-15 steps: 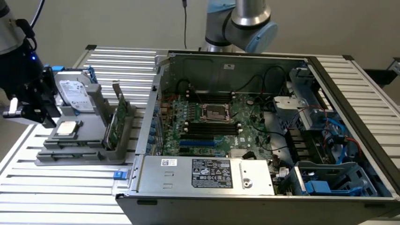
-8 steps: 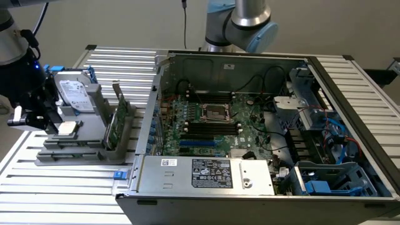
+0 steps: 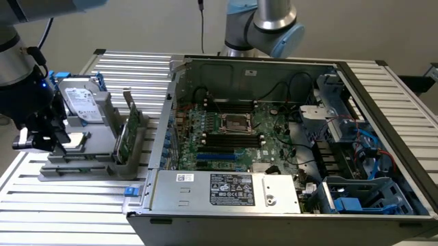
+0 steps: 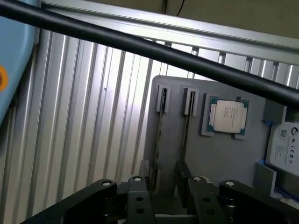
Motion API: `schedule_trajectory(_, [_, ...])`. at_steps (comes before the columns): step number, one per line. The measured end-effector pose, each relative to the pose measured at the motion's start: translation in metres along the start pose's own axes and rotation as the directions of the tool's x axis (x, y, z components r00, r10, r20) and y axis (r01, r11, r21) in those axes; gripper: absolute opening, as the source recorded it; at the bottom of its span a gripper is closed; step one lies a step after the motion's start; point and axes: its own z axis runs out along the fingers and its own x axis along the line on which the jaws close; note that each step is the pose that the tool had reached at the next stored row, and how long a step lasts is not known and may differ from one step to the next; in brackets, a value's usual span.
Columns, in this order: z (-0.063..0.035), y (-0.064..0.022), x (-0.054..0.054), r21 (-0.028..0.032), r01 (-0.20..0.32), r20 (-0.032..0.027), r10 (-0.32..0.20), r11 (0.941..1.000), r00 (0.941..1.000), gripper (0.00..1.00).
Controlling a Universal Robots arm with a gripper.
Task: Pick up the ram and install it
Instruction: 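Pick up the ram and move it above insertion slot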
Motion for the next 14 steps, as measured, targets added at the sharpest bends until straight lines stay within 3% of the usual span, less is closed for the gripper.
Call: schedule_trajectory(14, [0.0253,-0.0002,0.008,-0.0006,0.019,-0.0005,-0.019,0.9998,0.9998,0.36])
